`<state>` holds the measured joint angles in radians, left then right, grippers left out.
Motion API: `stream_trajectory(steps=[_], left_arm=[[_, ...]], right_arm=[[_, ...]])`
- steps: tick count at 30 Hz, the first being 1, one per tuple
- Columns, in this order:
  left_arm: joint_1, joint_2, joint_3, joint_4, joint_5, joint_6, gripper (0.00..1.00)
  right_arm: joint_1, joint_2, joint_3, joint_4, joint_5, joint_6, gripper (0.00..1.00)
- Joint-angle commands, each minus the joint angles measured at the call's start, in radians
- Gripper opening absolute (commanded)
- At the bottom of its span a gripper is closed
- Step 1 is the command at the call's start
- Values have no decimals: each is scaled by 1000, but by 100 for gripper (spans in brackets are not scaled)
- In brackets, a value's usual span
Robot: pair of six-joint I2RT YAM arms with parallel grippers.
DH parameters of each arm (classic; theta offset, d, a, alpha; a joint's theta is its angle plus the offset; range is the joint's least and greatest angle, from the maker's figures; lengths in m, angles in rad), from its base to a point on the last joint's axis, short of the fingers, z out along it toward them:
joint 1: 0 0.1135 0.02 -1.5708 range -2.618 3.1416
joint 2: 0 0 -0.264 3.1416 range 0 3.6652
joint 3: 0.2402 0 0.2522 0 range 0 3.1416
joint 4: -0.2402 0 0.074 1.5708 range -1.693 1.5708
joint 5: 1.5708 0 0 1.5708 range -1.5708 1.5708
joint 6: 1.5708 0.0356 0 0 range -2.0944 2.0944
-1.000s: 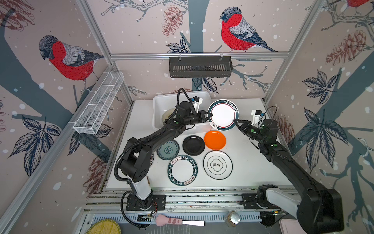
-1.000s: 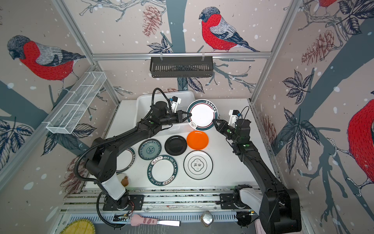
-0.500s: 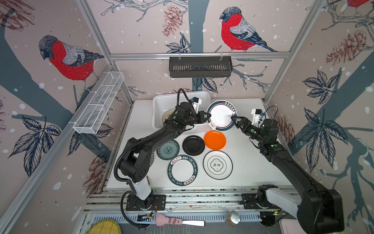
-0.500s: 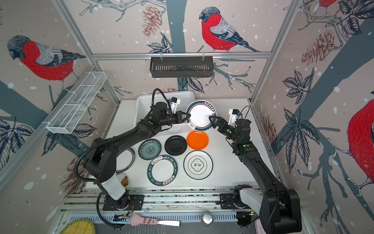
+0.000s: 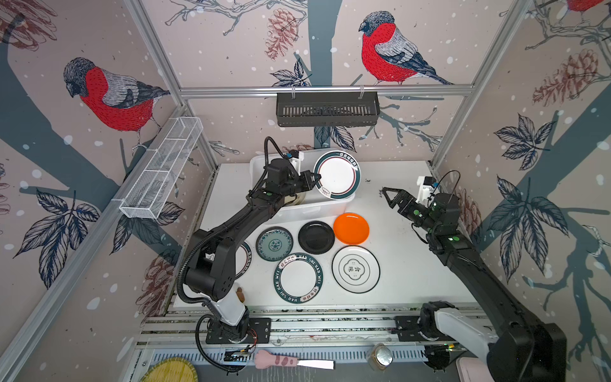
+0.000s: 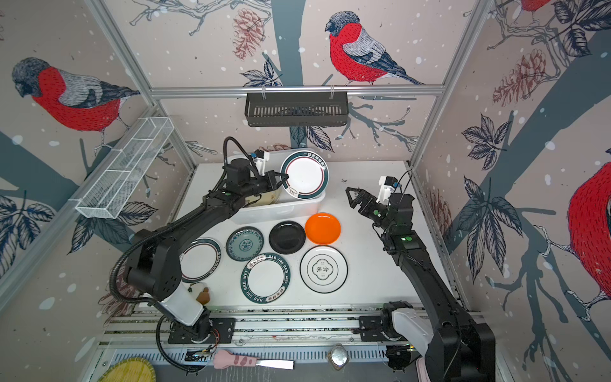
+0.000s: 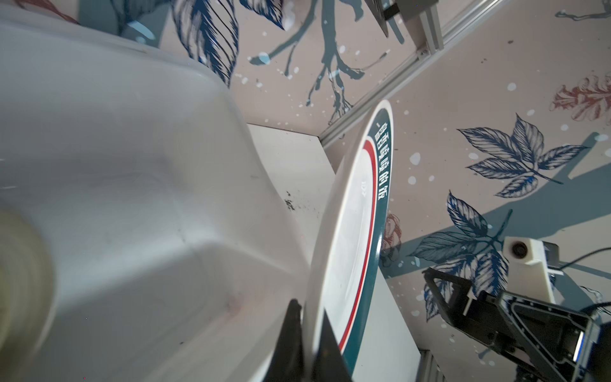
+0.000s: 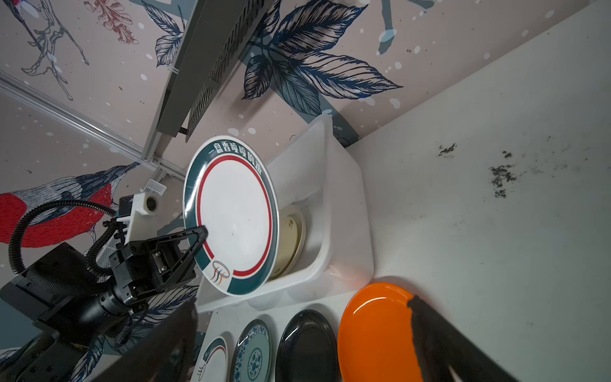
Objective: Place the plates into the plastic bin on the countertop
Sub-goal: 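Lower the green-rimmed plate into the bin with the left gripper while the right gripper withdraws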
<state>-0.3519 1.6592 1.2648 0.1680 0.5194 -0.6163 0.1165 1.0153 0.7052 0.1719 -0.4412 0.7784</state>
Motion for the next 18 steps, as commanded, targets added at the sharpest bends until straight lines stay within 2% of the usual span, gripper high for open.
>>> stream_trajectory(steps=[1, 4, 7, 11, 18], left_arm=[[74, -29, -23, -44, -31, 62, 0], [158, -44, -81, -20, -26, 54, 0], [209, -28, -70, -89, -71, 94, 0], [246, 26, 5, -216, -152, 173, 0], [274, 102, 41, -257, -147, 179, 0]], right_arm=[[-10, -19, -4, 18, 22, -32, 99], [-25, -31, 0, 19, 17, -49, 99], [-36, -39, 8, 7, 14, -60, 99], [-50, -46, -1, 3, -2, -62, 99], [-77, -45, -8, -9, -25, -78, 99]])
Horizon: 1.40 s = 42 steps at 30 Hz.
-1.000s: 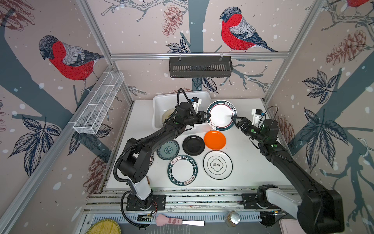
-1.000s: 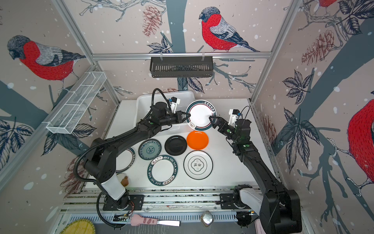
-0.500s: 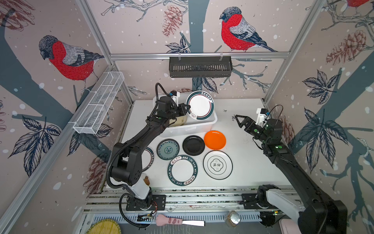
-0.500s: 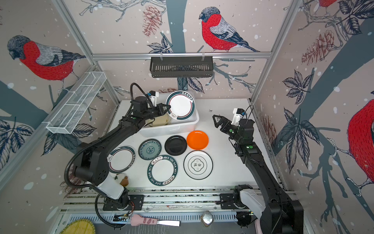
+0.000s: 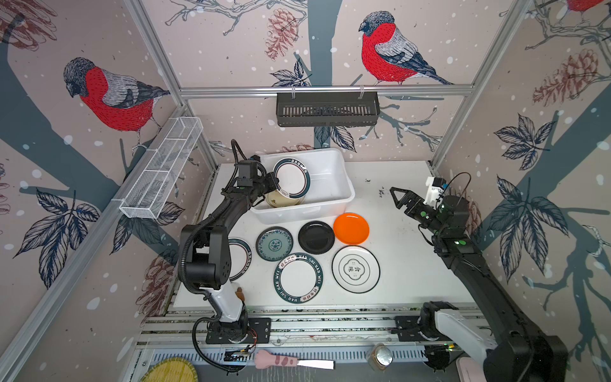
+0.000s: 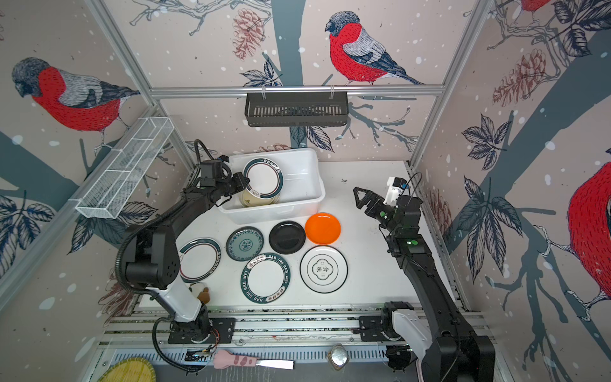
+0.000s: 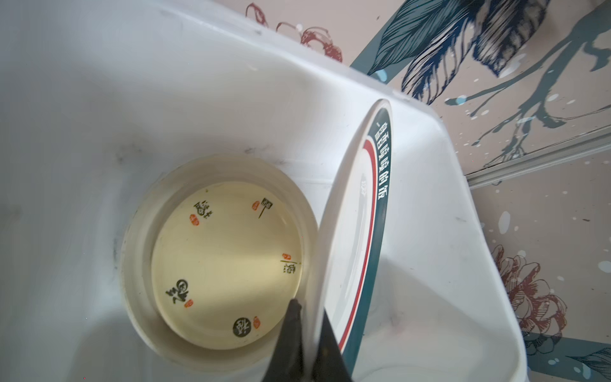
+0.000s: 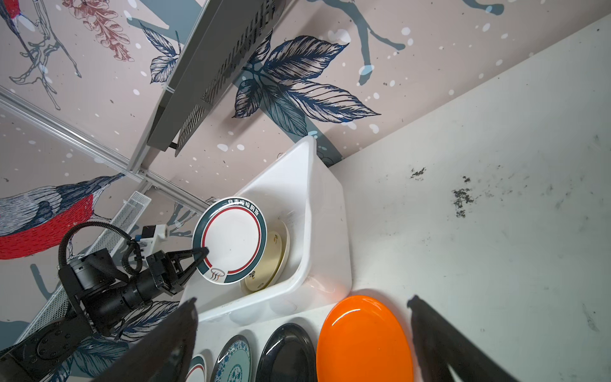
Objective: Place the plates into the plastic bin on the countertop
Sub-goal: 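Lower the green-rimmed plate into the bin with the left gripper while the right gripper withdraws, then release the green-rimmed plate onto the stack and raise the left gripper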
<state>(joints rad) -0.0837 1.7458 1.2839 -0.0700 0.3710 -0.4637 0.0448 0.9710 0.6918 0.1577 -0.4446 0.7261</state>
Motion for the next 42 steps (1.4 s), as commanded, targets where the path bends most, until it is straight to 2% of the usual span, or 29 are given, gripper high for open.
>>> stream_trajectory(steps=[1, 9, 13, 21, 26, 27, 28, 31, 32, 33, 42], left_arm=[[6, 28, 35, -42, -7, 37, 0], [7, 118, 173, -263, -152, 99, 0], [7, 155, 211, -324, -200, 112, 3], [6, 207, 250, -353, -217, 124, 7], [6, 240, 278, -359, -205, 129, 17], [6, 250, 287, -367, -209, 130, 24], [6, 257, 296, -378, -218, 130, 37], [6, 271, 320, -405, -243, 134, 48], [6, 269, 321, -406, -247, 135, 60], [6, 263, 321, -403, -254, 137, 96], [-16, 212, 356, -391, -310, 167, 97]], right_arm=[[-8, 0, 10, -6, -23, -34, 99], [-22, -5, 3, -24, -13, -51, 99], [-24, -8, 9, -36, -15, -56, 99], [-36, -24, 6, -75, 6, -70, 99], [-48, -27, 2, -92, 2, -71, 99], [-50, -27, 2, -93, 2, -70, 99], [-52, -27, -1, -93, 1, -68, 99], [-55, -29, -3, -96, -2, -65, 99], [-54, -29, -4, -95, -4, -66, 99], [-54, -31, -5, -95, -4, -66, 99], [-56, -24, -9, -88, -19, -63, 99]])
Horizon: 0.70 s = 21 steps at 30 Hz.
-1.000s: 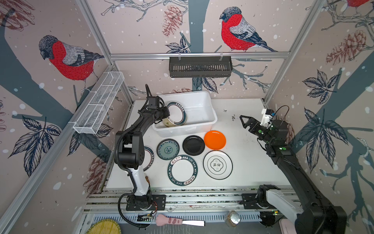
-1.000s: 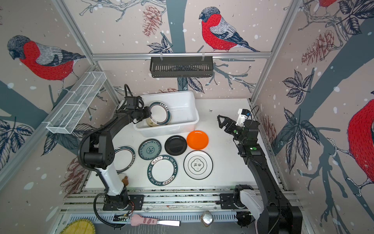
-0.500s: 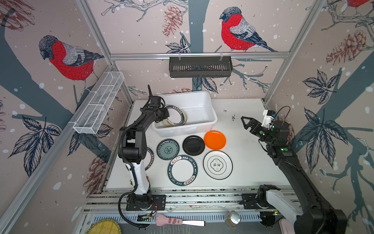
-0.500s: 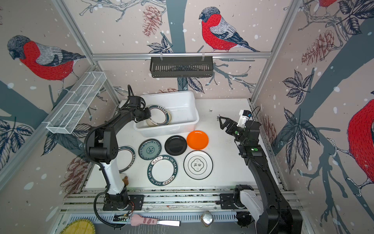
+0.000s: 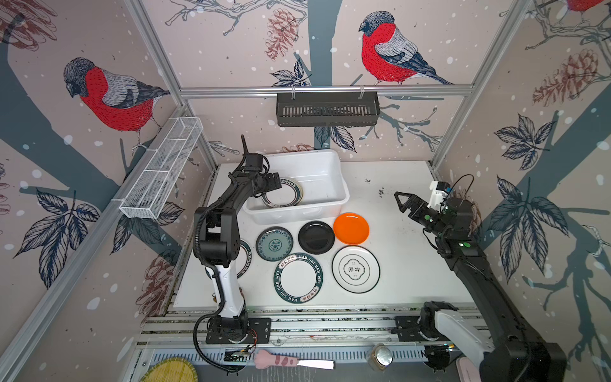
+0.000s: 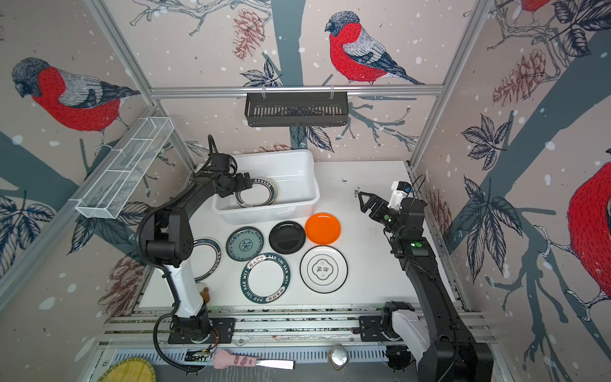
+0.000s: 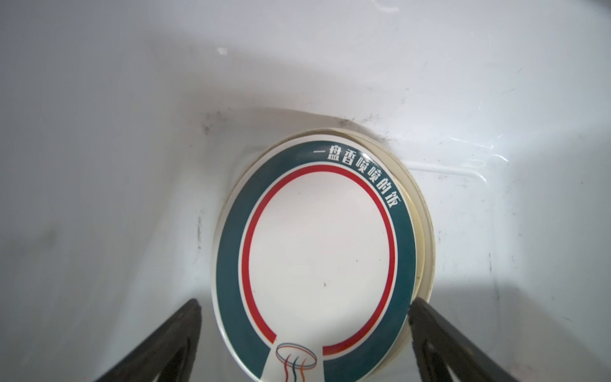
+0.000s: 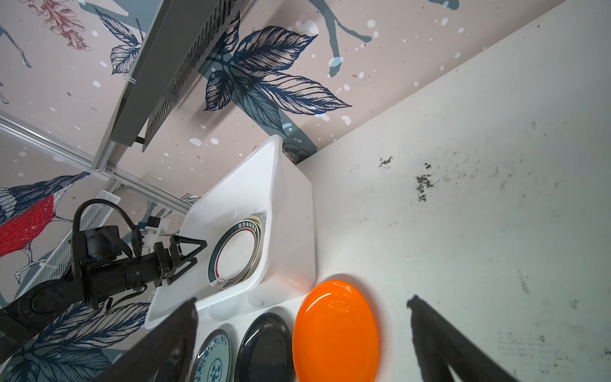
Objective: Place the plates into the plastic bin on the countertop
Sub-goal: 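Release the green-rimmed plate onto the stack and raise the left gripper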
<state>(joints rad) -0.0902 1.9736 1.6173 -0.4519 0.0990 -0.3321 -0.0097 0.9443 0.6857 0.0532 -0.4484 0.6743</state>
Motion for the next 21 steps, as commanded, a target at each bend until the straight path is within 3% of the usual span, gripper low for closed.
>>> stream_trajectory(steps=[1, 14, 21], left_arm=[[-12, -20, 32, -10, -48, 42, 97], [-48, -241, -64, 144, -17, 46, 97], [-62, -476, -308, 358, -13, -2, 97]], right_arm=[[0, 6, -5, 17, -18, -10, 99], [8, 91, -2, 9, -43, 11, 99], [32, 143, 0, -7, -49, 15, 99]])
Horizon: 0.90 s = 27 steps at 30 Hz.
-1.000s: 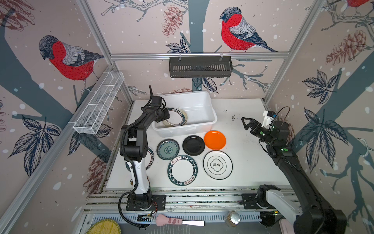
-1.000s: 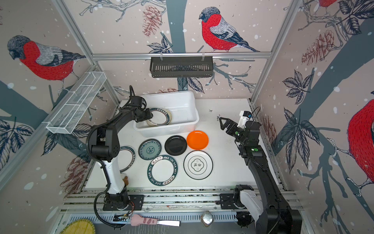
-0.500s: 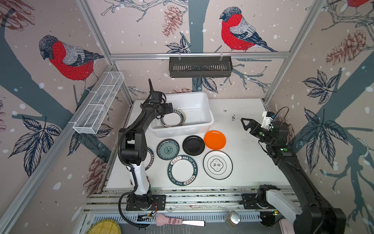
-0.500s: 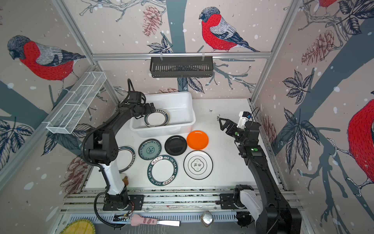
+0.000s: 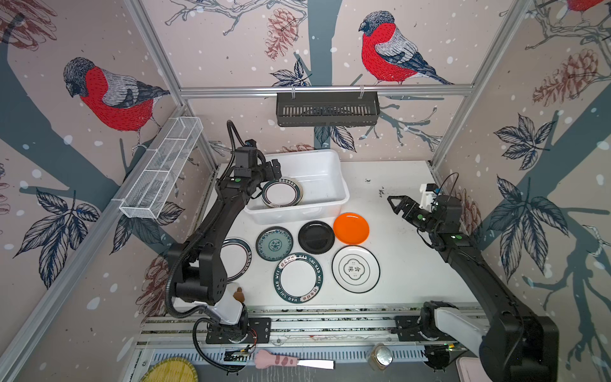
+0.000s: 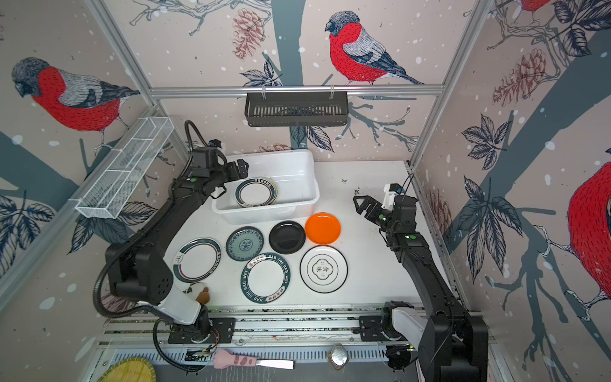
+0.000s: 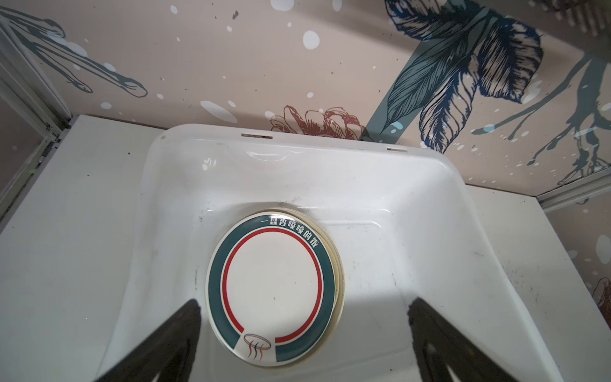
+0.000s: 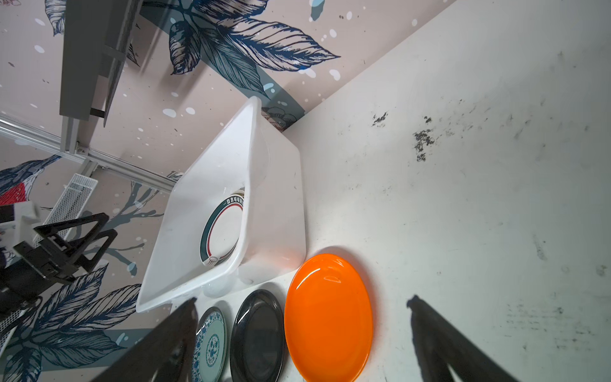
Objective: Place the plates into the plastic bin on the countertop
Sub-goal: 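Release the green-rimmed plate onto the stack and raise the left gripper, then grasp the orange plate's rim with the right gripper and tilt it upright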
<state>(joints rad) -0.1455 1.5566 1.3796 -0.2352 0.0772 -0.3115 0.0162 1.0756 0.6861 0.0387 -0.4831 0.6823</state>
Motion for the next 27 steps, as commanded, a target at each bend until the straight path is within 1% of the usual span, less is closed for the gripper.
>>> stream_trajectory(steps=[1, 3, 7, 9, 13, 17, 19, 20, 23, 27], left_arm=[[-9, -87, -99, 159, 9, -31, 97], [-18, -142, -151, 171, 0, -39, 97], [-32, -208, -184, 94, -17, -36, 97], [-41, -240, -208, 74, -8, -48, 97], [-51, -308, -299, 94, 18, -69, 97], [-51, -365, -357, 85, -12, -75, 97], [-50, -390, -376, 116, -22, -83, 97], [-51, -401, -409, 135, -25, -93, 97], [-51, -421, -450, 179, -6, -112, 97], [-51, -421, -471, 167, 24, -130, 97]], right_arm=[[8, 18, -2, 4, -20, 4, 99], [15, 33, -6, -17, -21, -4, 100], [31, 40, -20, -61, -16, -37, 99], [36, 40, -31, -83, -13, -56, 99], [39, 63, -54, -121, 5, -98, 99], [39, 106, -74, -120, -11, -130, 99], [41, 130, -65, -115, -33, -141, 99], [40, 142, -58, -113, -43, -145, 99], [42, 162, -46, -97, -64, -152, 99], [42, 173, -70, -46, -68, -130, 100]])
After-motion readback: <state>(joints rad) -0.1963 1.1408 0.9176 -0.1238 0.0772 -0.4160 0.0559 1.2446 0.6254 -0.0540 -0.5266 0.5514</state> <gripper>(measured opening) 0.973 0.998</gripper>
